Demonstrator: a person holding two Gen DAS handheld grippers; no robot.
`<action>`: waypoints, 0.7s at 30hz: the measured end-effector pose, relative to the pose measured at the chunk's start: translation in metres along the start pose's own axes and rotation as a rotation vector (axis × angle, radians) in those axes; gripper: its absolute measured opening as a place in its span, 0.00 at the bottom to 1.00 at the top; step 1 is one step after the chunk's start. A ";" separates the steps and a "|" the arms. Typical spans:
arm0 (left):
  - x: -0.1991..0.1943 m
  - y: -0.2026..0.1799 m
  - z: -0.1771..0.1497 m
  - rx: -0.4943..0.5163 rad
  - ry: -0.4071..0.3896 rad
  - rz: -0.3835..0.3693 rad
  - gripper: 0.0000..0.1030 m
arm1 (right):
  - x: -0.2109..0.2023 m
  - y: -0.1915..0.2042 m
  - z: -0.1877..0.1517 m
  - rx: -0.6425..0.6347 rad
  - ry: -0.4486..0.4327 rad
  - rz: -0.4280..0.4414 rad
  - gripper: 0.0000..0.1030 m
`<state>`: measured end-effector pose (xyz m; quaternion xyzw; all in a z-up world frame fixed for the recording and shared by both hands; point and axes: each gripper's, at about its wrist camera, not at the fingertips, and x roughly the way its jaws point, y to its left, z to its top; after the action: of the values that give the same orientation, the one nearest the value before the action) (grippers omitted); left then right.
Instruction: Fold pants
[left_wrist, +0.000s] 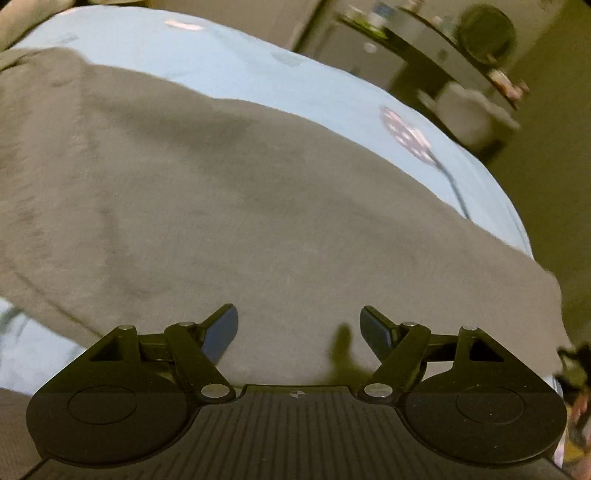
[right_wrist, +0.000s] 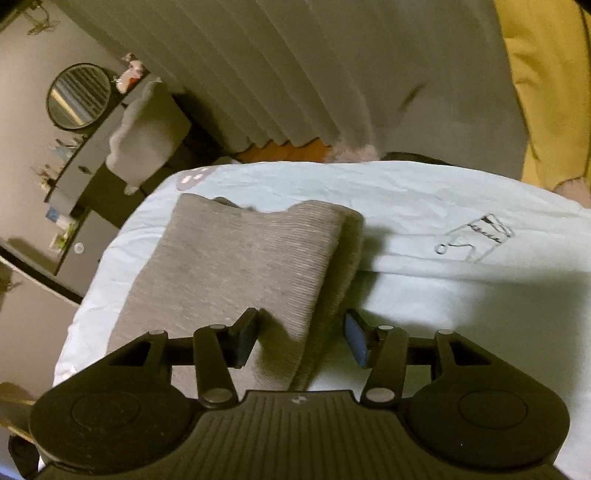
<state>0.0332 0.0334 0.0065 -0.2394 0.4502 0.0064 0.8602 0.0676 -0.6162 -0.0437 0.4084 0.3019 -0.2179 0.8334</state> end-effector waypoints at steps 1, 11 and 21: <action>-0.002 0.002 0.000 -0.018 -0.003 -0.008 0.77 | 0.000 0.000 0.000 -0.004 -0.005 0.011 0.22; 0.020 -0.063 0.024 0.102 0.035 -0.102 0.79 | -0.030 0.038 -0.008 -0.135 -0.186 -0.235 0.32; 0.065 -0.112 0.039 0.266 -0.023 0.011 0.86 | -0.013 0.188 -0.121 -0.742 -0.084 0.104 0.44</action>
<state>0.1272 -0.0633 0.0201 -0.1207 0.4384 -0.0458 0.8894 0.1336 -0.4090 0.0103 0.0840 0.3048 -0.0676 0.9463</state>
